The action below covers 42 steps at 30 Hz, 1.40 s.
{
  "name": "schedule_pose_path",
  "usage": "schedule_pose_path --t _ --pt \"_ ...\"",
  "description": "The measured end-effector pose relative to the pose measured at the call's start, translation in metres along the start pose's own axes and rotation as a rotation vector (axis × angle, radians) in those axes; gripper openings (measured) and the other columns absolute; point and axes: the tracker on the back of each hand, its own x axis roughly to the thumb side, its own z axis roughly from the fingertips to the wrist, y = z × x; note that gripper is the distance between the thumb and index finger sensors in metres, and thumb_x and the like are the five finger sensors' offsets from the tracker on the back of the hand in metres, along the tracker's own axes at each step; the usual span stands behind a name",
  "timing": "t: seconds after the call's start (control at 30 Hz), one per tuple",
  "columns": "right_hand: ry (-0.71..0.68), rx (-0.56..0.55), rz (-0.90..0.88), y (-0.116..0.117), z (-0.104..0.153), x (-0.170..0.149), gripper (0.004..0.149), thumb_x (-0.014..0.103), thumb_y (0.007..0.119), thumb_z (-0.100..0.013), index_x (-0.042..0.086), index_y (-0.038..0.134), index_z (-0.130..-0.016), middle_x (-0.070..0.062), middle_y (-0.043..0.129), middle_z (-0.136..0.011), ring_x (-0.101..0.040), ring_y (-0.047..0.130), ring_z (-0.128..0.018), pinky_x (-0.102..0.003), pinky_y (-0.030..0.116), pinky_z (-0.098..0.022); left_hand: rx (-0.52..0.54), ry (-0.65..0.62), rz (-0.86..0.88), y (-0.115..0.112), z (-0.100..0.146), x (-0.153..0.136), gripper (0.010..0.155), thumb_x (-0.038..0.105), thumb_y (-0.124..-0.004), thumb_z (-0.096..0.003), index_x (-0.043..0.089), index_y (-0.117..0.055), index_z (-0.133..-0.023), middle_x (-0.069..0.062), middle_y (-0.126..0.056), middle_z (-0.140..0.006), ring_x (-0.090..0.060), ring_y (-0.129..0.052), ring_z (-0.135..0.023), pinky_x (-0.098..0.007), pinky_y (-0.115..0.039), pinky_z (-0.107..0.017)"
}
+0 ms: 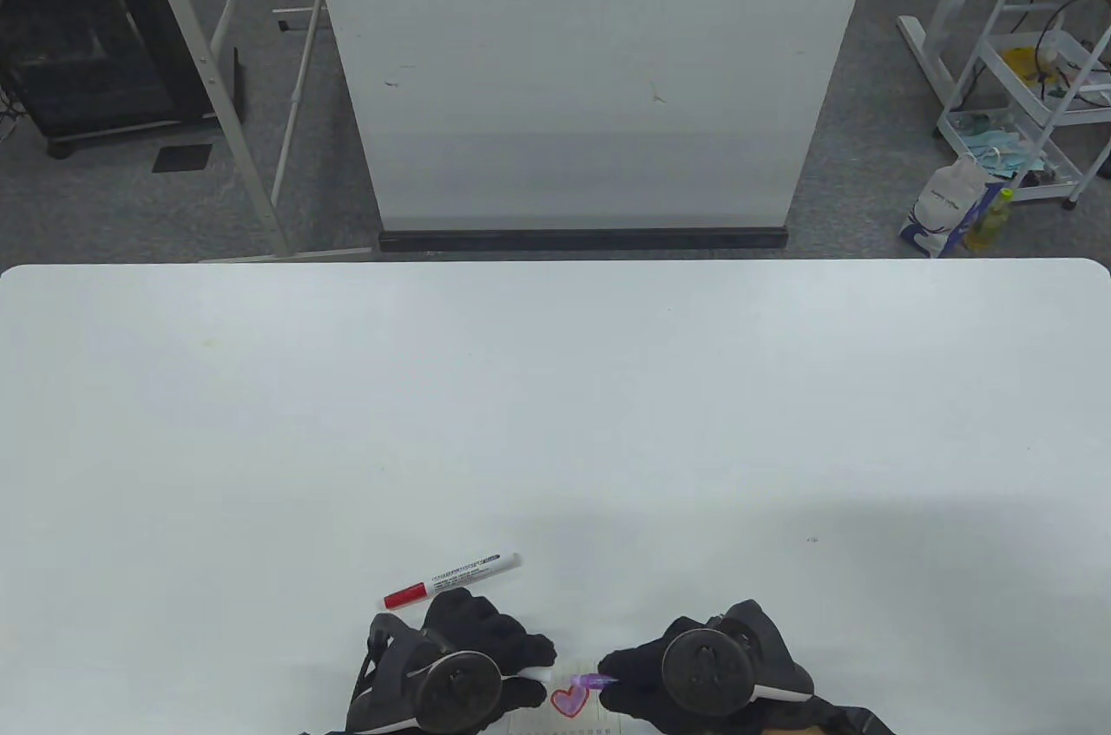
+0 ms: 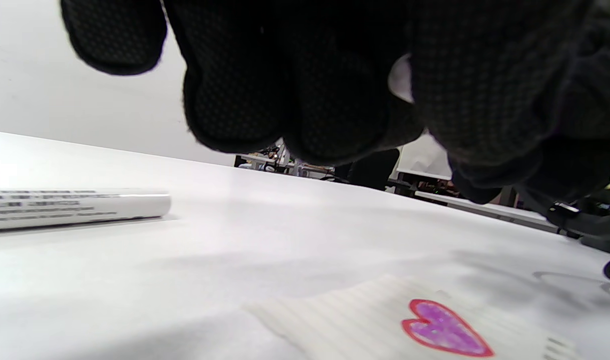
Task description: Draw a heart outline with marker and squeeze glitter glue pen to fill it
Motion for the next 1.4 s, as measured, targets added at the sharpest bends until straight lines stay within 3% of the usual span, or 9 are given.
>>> schedule_pose_path --t 0.67,0.9,1.1,1.2,1.27,1.33,1.4 --pt "0.031 0.000 -0.113 0.010 0.000 0.001 0.052 0.049 0.073 -0.037 0.015 0.095 -0.068 0.003 0.102 -0.023 -0.011 0.092 0.005 -0.039 0.089 -0.039 0.064 -0.046 0.030 -0.011 0.004 0.018 0.044 0.052 -0.087 -0.0388 0.029 -0.095 -0.076 0.004 -0.105 -0.061 -0.024 -0.102 -0.055 -0.060 -0.073 -0.062" --pt "0.069 -0.017 -0.198 0.007 -0.001 -0.008 0.051 0.050 0.073 -0.037 0.015 0.095 -0.068 0.003 0.102 -0.022 -0.011 0.092 0.005 -0.038 0.090 -0.038 0.080 -0.050 0.099 -0.008 0.004 0.016 0.047 0.045 -0.068 -0.0489 0.027 -0.085 -0.088 0.000 -0.098 -0.076 -0.028 -0.096 -0.067 -0.062 -0.069 -0.064" --pt "0.058 -0.029 -0.192 0.006 0.000 -0.007 0.051 0.049 0.073 -0.037 0.015 0.095 -0.068 0.003 0.102 -0.023 -0.010 0.092 0.005 -0.038 0.090 -0.038 0.159 -0.064 0.125 -0.005 0.007 0.018 0.044 0.042 -0.079 -0.0464 0.028 -0.085 -0.088 0.001 -0.096 -0.079 -0.028 -0.094 -0.071 -0.063 -0.067 -0.065" --pt "0.057 -0.043 -0.210 0.004 0.000 -0.007 0.051 0.050 0.073 -0.037 0.015 0.095 -0.068 0.003 0.101 -0.023 -0.011 0.092 0.005 -0.038 0.089 -0.039 0.183 -0.065 0.133 -0.003 0.008 0.019 0.052 0.041 -0.087 -0.0427 0.031 -0.078 -0.093 0.003 -0.090 -0.087 -0.028 -0.090 -0.077 -0.064 -0.065 -0.066" --pt "0.056 -0.051 -0.207 0.003 0.000 -0.007 0.051 0.050 0.073 -0.037 0.016 0.095 -0.068 0.003 0.101 -0.023 -0.011 0.092 0.004 -0.038 0.089 -0.039 0.166 -0.074 0.141 -0.005 0.008 0.018 0.064 0.050 -0.087 -0.0410 0.033 -0.068 -0.100 0.000 -0.080 -0.098 -0.031 -0.084 -0.085 -0.066 -0.062 -0.068" --pt "0.056 -0.060 -0.205 0.002 0.001 -0.007 0.051 0.050 0.073 -0.037 0.016 0.095 -0.069 0.003 0.101 -0.023 -0.010 0.092 0.004 -0.038 0.089 -0.039 0.176 -0.056 0.137 -0.003 0.009 0.015 0.073 0.063 -0.076 -0.0415 0.030 -0.061 -0.105 -0.007 -0.072 -0.105 -0.034 -0.079 -0.089 -0.067 -0.060 -0.068" --pt "0.054 -0.064 -0.203 0.001 0.001 -0.007 0.051 0.050 0.073 -0.037 0.016 0.095 -0.069 0.003 0.101 -0.023 -0.010 0.092 0.004 -0.038 0.089 -0.039 0.171 0.011 0.148 -0.002 0.008 0.010 0.077 0.066 -0.065 -0.0438 0.023 -0.059 -0.107 -0.009 -0.073 -0.104 -0.036 -0.081 -0.086 -0.067 -0.061 -0.067"
